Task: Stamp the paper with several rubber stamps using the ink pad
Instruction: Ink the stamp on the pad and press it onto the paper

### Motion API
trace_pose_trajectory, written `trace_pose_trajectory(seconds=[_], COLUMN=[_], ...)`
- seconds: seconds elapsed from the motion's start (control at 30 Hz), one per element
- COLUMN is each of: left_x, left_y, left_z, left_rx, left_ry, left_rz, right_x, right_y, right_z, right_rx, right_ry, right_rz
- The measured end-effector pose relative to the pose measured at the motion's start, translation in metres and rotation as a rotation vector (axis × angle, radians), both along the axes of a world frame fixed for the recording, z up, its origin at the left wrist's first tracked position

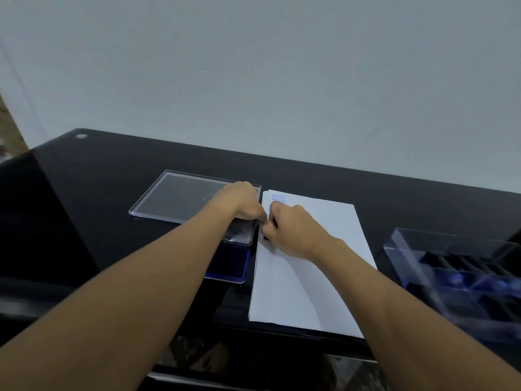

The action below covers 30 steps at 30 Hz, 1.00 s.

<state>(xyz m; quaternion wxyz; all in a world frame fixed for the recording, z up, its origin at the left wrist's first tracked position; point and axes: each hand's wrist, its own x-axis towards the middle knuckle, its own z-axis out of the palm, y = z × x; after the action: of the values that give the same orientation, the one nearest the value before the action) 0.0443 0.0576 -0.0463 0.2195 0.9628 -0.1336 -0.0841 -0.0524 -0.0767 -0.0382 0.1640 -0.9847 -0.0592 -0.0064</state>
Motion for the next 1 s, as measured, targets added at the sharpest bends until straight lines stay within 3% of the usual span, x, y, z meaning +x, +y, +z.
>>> trace_pose_trajectory(seconds=[1.0], left_x=[-0.0041], left_y=[-0.0003], left_z=[-0.0017], left_rx=[0.007], left_ry=[-0.014], left_rz=[0.004], right_x=[-0.003], right_y=[0.0009], right_z=[-0.0031], right_rx=[-0.011], right_ry=[-0.052], right_rz=[0.007])
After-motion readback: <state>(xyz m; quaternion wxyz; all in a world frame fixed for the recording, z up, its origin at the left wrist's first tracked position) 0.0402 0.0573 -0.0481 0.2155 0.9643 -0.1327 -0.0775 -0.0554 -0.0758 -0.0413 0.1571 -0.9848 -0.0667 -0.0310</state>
